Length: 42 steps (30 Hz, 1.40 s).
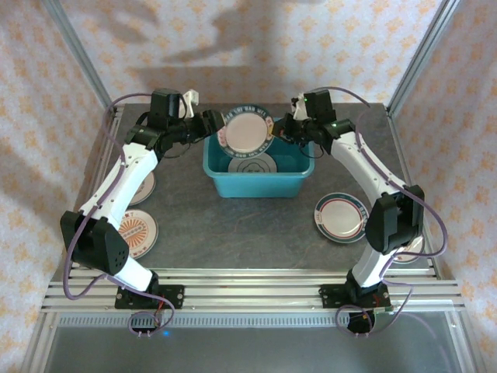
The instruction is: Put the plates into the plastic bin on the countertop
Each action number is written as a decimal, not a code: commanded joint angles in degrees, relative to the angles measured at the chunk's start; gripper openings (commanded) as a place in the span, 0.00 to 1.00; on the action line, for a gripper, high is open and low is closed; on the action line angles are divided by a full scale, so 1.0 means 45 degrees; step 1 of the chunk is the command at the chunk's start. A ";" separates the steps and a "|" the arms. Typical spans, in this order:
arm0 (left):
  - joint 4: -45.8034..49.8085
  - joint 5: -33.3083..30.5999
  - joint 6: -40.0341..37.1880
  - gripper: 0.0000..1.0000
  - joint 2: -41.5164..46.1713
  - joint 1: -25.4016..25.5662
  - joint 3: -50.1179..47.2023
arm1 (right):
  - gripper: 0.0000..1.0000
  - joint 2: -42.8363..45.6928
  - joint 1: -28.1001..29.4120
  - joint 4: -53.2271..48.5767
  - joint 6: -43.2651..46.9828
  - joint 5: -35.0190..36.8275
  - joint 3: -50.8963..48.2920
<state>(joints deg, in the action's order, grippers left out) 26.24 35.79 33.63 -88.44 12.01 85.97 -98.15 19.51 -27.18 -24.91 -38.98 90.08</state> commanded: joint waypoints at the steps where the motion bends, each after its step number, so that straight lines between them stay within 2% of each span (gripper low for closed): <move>1: -0.0046 -0.0262 -0.0441 0.62 0.0167 0.0109 0.0130 | 0.00 0.0725 -0.0214 0.0143 -0.0210 0.0342 -0.0327; 6: 0.0348 -0.0610 -0.1114 0.63 0.0133 0.0067 0.0361 | 0.00 0.0815 -0.0256 -0.0265 -0.0053 0.0479 -0.0677; 18: 0.0687 -0.0688 -0.1390 0.63 0.0089 -0.0317 0.0290 | 0.00 0.0798 -0.0261 -0.1327 0.0572 0.0590 -0.1228; 31: 0.1121 -0.1331 -0.1928 0.63 0.0065 -0.0550 -0.0095 | 0.00 -0.0148 -0.0224 -0.1079 0.0296 0.0831 -0.1256; 42: 0.1126 -0.1469 -0.2023 0.63 0.0030 -0.0580 -0.0375 | 0.00 -0.0950 -0.0072 -0.1734 0.0671 0.1299 -0.0741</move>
<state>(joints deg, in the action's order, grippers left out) 30.46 30.57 25.74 -88.44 9.96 84.82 -101.75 19.25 -34.17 -22.63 -34.48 84.49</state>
